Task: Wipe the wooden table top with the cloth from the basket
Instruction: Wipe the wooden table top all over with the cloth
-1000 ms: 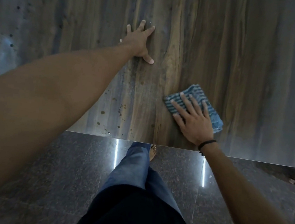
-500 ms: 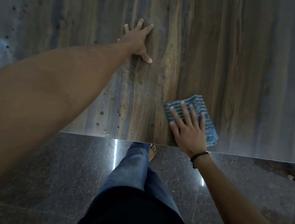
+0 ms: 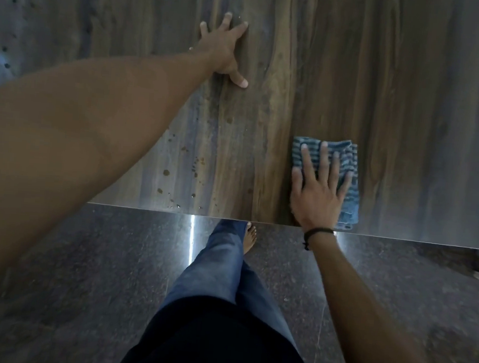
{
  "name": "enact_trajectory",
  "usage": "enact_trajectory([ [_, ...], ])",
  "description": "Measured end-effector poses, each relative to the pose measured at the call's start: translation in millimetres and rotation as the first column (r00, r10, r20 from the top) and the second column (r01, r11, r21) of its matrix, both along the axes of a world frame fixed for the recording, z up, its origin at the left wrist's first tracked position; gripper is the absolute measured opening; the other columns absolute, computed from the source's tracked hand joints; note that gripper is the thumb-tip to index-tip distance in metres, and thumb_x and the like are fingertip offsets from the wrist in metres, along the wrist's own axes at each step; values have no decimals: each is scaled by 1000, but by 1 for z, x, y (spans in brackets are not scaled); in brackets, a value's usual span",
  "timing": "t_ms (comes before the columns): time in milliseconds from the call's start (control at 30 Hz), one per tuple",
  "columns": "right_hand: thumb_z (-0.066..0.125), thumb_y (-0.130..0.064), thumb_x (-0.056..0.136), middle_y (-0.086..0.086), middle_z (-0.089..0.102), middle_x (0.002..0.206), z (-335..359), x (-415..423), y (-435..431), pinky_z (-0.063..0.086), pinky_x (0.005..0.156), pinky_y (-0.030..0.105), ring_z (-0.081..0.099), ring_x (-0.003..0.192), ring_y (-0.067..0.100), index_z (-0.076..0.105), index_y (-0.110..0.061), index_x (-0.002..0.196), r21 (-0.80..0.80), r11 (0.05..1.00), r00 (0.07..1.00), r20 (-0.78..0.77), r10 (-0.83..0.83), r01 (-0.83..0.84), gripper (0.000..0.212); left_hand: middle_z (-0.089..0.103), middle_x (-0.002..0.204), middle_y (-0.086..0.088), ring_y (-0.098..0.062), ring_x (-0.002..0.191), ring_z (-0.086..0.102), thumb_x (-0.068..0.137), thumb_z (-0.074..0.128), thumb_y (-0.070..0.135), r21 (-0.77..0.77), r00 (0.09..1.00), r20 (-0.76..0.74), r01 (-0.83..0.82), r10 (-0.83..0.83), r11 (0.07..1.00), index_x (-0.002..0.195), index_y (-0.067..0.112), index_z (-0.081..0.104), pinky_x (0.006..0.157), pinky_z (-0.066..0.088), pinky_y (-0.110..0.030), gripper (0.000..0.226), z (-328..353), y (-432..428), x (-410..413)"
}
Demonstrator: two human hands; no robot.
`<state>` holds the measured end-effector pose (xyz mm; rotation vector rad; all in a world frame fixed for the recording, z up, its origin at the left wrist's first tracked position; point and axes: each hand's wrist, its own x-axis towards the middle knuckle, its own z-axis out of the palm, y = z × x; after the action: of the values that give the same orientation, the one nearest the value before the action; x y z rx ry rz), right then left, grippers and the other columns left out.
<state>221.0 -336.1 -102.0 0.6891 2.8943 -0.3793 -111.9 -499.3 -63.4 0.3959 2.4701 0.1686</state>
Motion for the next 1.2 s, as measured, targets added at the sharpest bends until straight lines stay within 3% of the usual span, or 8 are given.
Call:
enact_trajectory([
  [200, 22, -54, 106, -6, 10, 168, 3, 37, 24, 7, 123, 59, 13, 155, 24, 16, -44, 158, 36, 755, 756, 20, 654, -654, 53, -13, 169, -2, -49, 151, -5, 44, 87, 66, -11, 999, -23, 36, -37, 999, 160, 37, 1, 116, 15, -71, 148, -11, -3, -8],
  [333, 25, -54, 105, -9, 3, 169, 3, 35, 27, -1, 123, 56, 2, 156, 20, 15, -45, 158, 16, 999, 999, 24, -41, 41, 54, -12, 169, 0, -52, 149, -9, 55, 90, 57, 0, 1000, -19, 17, -17, 1000, 161, 37, 0, 116, 16, -71, 140, -2, 0, -3],
  [533, 21, -58, 104, -9, 4, 169, 4, 62, 61, 3, 123, 60, 5, 156, 21, 13, -46, 158, 23, 944, 941, 81, 327, -330, 56, -12, 169, -1, -48, 151, -4, 41, 88, 67, -6, 999, -14, 28, -29, 1000, 160, 38, 2, 115, 16, -73, 150, -7, -4, -8],
  [700, 18, -57, 102, -7, -1, 169, 12, 43, 97, 0, 121, 61, -3, 156, 20, 12, -42, 159, 14, 956, 953, 65, -294, 294, 59, -13, 169, -2, -52, 150, -8, 51, 91, 60, 4, 1000, -7, 29, -29, 1000, 161, 36, 1, 115, 15, -73, 143, -2, 0, -5],
  [833, 18, -57, 103, 1, 0, 170, 3, 45, 19, -5, 122, 60, -1, 156, 28, 12, -38, 161, 53, 986, 985, 90, 150, -156, 61, -14, 169, 3, -53, 149, -12, 55, 92, 55, 9, 1000, 12, 4, -4, 1000, 160, 39, 0, 113, 18, -75, 141, 3, -1, -4],
  [967, 13, -58, 105, -5, 6, 169, 7, 23, 26, 2, 123, 59, 9, 155, 27, 8, -46, 158, 19, 778, 775, 119, 621, -627, 55, -15, 168, 5, -51, 149, -14, 57, 92, 53, 10, 999, 32, -15, 15, 1000, 160, 39, 0, 113, 19, -75, 138, 5, -1, -1],
  [1133, 19, -56, 106, -8, -1, 169, 9, -45, 57, -3, 123, 58, -2, 156, 21, 8, -46, 159, -5, 995, 994, 36, 102, -102, 55, -16, 168, 4, -51, 149, -15, 59, 91, 52, 7, 999, 40, -10, 10, 1000, 160, 40, -1, 113, 19, -75, 137, 9, 2, 1],
  [1200, 19, -55, 106, -4, -6, 168, 9, -47, 19, -8, 121, 58, -4, 156, 24, 7, -42, 160, 15, 996, 995, 44, 89, -89, 57, -16, 168, 5, -51, 148, -15, 58, 92, 52, 10, 999, 46, -17, 16, 1000, 160, 40, -1, 113, 19, -75, 138, 8, 1, -2],
])
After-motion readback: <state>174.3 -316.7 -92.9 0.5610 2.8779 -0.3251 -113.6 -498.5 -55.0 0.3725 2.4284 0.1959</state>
